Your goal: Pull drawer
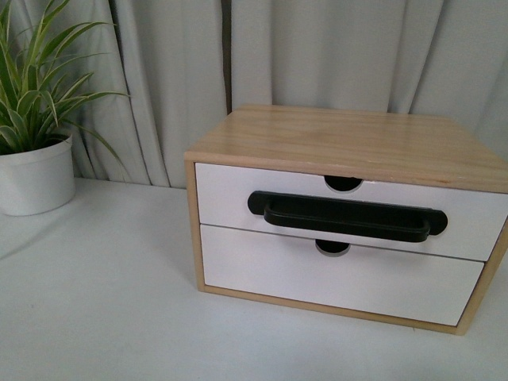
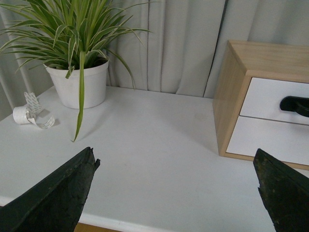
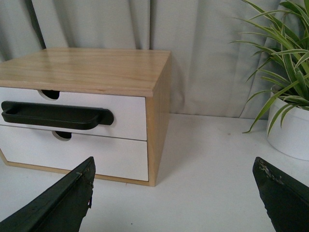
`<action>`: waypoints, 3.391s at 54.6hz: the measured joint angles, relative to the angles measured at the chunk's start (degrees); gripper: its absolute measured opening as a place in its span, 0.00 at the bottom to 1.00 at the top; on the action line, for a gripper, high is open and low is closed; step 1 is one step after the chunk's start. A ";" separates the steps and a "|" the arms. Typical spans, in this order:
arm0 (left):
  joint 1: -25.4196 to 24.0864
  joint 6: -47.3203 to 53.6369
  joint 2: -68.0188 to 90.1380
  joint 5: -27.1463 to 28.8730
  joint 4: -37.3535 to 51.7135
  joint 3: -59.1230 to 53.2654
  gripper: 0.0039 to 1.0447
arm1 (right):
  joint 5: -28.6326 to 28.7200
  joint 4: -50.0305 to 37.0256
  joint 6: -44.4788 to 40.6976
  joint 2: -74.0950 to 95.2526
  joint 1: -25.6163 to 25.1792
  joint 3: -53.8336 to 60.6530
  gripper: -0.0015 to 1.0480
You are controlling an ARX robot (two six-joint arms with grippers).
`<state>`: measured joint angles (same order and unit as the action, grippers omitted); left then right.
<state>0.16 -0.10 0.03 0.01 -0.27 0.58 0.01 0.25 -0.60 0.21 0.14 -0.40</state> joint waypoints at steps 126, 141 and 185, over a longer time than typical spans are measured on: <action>27.63 58.45 98.53 -12.66 -1.09 61.05 0.95 | 30.56 0.68 -48.59 76.43 5.66 -40.33 0.91; 27.93 59.89 101.98 -12.63 -1.11 63.32 0.95 | 30.42 -4.20 -50.34 82.55 8.41 -41.83 0.91; 28.55 54.05 105.02 -17.18 -0.50 65.22 0.95 | 32.48 -9.40 -49.88 93.55 7.65 -45.35 0.91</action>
<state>28.71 53.95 105.06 -17.17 -0.78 65.80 32.49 -9.15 -50.48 93.76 7.79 -45.76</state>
